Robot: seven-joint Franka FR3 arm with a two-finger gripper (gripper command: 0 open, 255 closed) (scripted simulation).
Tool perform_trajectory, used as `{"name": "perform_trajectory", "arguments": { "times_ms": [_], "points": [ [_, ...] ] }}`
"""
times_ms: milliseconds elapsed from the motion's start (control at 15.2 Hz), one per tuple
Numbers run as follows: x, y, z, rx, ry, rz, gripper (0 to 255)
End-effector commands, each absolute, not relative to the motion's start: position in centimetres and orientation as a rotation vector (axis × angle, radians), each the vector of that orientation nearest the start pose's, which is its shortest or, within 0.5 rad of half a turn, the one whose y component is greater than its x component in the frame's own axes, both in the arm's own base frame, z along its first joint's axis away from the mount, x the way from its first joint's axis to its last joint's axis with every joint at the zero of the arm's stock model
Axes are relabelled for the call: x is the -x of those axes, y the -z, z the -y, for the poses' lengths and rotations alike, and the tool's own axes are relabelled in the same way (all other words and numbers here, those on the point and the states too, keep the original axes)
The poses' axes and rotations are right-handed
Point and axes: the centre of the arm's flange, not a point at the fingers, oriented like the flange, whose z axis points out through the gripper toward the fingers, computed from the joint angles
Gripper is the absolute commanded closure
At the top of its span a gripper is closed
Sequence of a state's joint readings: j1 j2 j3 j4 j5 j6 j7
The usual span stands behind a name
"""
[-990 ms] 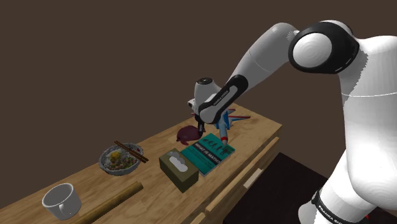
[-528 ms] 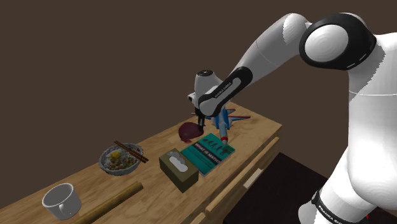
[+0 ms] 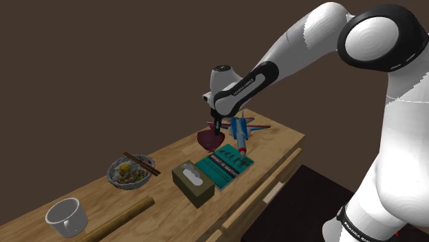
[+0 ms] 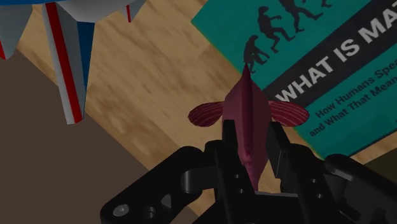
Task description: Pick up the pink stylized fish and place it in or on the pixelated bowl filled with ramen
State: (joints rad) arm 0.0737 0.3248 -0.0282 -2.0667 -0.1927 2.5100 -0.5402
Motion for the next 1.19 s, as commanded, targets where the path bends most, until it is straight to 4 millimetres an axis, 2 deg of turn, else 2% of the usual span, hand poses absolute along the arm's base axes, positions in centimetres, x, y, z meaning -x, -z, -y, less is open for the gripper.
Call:
{"name": "perform_trajectory", "arguments": {
  "times_ms": [0,990,1122],
  "points": [
    [-60.0,-29.7,-2.8,3.074,0.135,1.186,255],
    [-60.0,-37.5,-2.8,3.074,0.135,1.186,255],
    [-60.5,-37.6,-5.4,3.074,0.135,1.186,255]
  ]
}}
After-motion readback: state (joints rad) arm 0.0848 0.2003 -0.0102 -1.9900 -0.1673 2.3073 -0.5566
